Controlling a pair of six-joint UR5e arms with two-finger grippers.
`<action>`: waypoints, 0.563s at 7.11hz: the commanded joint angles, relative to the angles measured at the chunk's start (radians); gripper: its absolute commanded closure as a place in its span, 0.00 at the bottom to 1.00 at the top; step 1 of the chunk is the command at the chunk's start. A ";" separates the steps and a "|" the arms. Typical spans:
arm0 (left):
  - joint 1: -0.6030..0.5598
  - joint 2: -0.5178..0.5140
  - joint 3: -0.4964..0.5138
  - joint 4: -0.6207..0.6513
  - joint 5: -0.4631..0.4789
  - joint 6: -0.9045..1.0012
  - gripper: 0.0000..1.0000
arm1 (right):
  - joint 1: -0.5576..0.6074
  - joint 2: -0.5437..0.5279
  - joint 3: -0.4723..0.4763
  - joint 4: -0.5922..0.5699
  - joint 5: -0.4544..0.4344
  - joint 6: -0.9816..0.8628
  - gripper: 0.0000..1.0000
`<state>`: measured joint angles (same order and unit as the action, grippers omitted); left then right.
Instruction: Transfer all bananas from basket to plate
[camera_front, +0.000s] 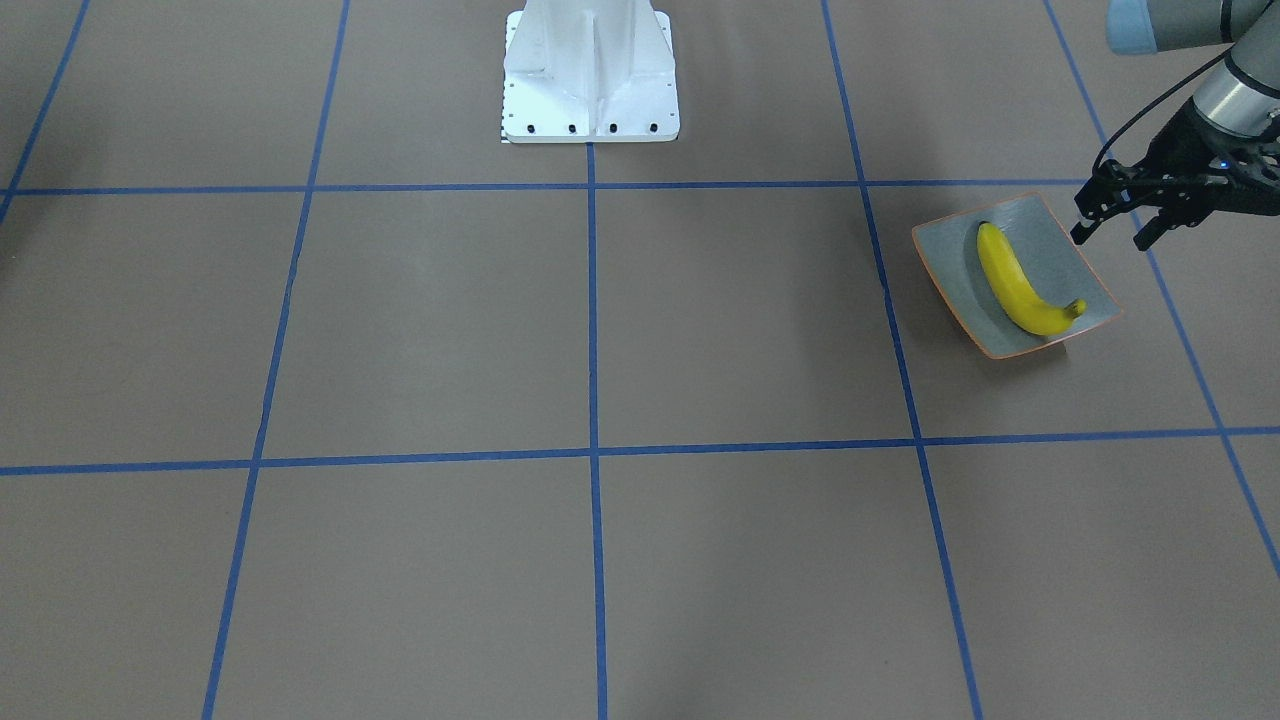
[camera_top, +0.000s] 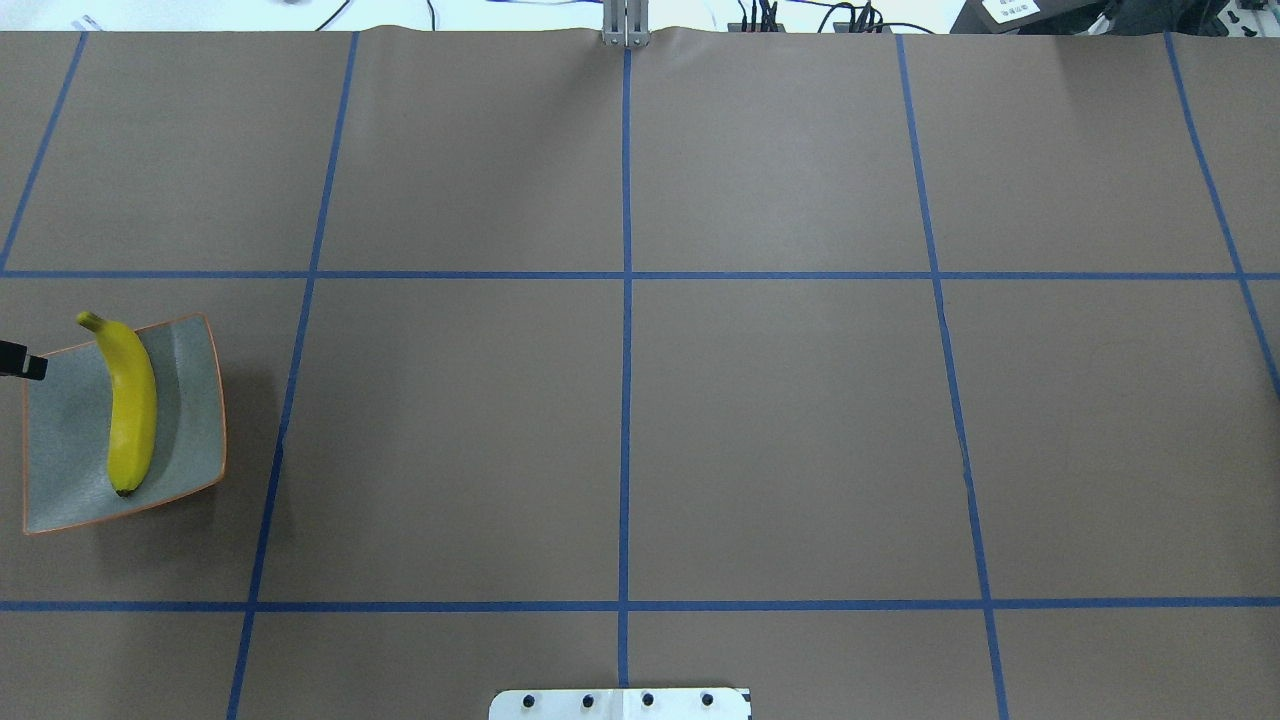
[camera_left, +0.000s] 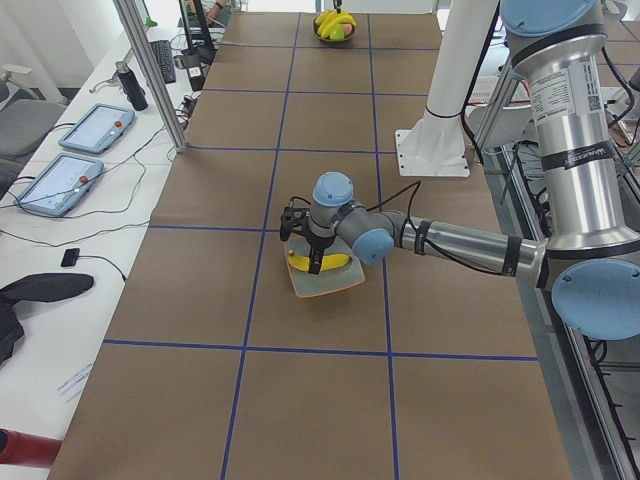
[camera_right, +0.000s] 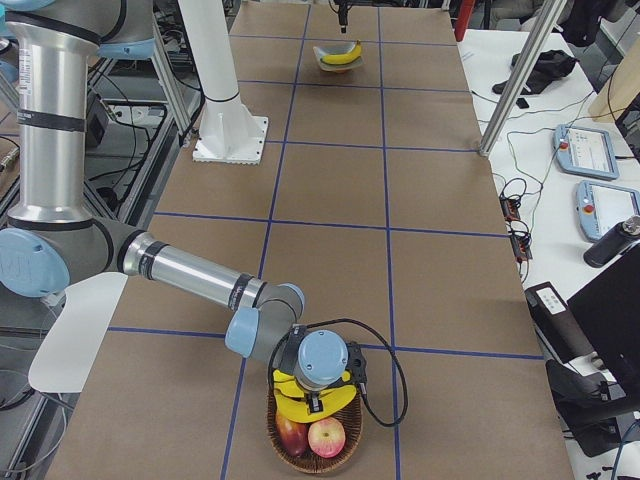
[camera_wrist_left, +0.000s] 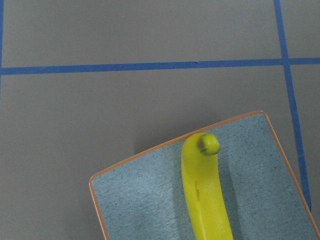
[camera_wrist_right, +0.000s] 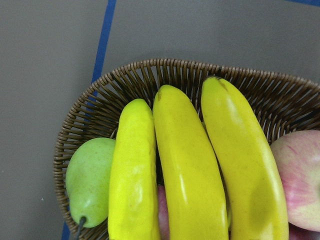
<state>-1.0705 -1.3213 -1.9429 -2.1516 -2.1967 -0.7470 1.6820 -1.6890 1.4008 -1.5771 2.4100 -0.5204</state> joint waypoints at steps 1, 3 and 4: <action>0.000 0.001 -0.001 0.001 0.000 0.002 0.13 | -0.001 0.005 -0.020 0.002 -0.002 -0.003 0.22; 0.000 0.001 0.001 0.001 0.000 0.005 0.13 | -0.001 0.012 -0.042 0.002 0.000 -0.007 0.22; 0.000 0.001 0.001 0.001 0.000 0.005 0.13 | -0.001 0.015 -0.042 0.000 0.003 -0.006 0.28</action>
<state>-1.0707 -1.3208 -1.9428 -2.1507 -2.1966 -0.7433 1.6812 -1.6778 1.3650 -1.5757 2.4104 -0.5263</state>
